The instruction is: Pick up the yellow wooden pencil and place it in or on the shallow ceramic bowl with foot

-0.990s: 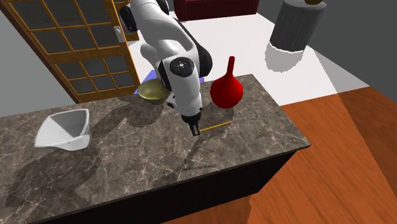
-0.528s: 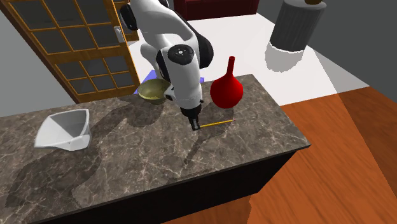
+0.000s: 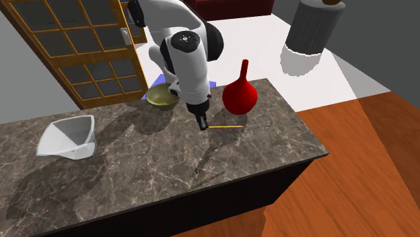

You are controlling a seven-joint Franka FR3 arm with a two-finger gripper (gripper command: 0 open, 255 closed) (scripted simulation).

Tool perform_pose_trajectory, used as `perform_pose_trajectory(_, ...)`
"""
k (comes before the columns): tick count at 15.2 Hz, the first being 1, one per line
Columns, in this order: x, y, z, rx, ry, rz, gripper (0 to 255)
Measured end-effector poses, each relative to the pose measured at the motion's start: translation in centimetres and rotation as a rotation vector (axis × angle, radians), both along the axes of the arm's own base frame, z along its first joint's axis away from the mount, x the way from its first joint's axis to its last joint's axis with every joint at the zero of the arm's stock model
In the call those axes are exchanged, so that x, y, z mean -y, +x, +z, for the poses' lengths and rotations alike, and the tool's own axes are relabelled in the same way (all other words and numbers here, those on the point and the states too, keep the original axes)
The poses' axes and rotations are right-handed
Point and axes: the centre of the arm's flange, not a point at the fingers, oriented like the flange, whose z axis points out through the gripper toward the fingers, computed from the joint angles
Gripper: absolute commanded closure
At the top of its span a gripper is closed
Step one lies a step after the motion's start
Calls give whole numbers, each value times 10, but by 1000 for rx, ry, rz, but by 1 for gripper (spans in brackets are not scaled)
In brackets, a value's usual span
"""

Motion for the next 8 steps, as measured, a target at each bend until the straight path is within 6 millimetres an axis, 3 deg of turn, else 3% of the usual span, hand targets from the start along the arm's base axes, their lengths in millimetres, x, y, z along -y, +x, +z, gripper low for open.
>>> perform_pose_trajectory(8, 87, -44, 4, 0, -2, 0, 255)
